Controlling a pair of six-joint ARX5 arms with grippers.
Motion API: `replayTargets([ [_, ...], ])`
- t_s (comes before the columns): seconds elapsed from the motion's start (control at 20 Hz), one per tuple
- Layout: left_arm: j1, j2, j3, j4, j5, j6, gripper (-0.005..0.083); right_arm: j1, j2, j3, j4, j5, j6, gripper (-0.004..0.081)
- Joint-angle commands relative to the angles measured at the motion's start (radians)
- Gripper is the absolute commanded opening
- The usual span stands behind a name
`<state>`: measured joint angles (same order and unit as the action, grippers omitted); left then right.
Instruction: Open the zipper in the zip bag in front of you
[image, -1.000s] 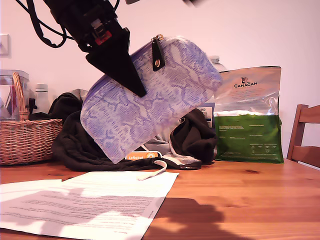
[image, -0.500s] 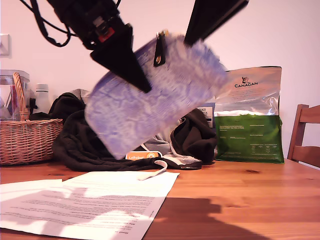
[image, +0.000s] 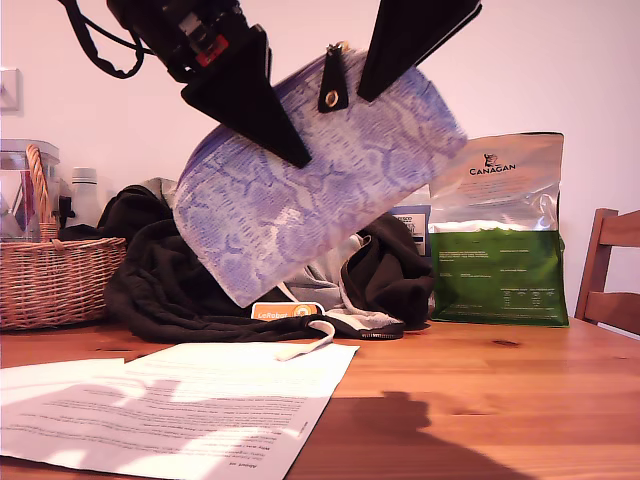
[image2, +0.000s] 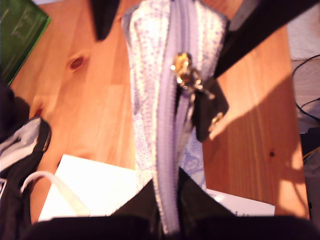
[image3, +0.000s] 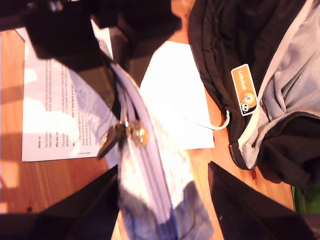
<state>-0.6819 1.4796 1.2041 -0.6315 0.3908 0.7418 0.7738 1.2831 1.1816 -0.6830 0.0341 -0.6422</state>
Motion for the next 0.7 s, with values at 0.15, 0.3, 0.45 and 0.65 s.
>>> replayTargets([
  [0.15, -0.007, -0.022, 0.016, 0.002, -0.011, 0.019, -0.0019, 0.003, 0.011, -0.018, -0.025, 0.002, -0.013, 0.0229],
  [0.3, 0.004, -0.022, 0.016, 0.003, -0.018, 0.018, -0.0018, 0.003, 0.011, -0.018, -0.026, 0.0, -0.012, -0.0008],
  [0.45, 0.007, -0.023, 0.016, 0.008, -0.019, 0.018, 0.0097, 0.003, 0.011, -0.018, -0.01, -0.004, 0.05, -0.001],
  [0.65, 0.026, -0.045, 0.017, 0.037, -0.075, -0.012, 0.0292, -0.008, 0.011, -0.018, -0.018, -0.043, 0.178, -0.001],
])
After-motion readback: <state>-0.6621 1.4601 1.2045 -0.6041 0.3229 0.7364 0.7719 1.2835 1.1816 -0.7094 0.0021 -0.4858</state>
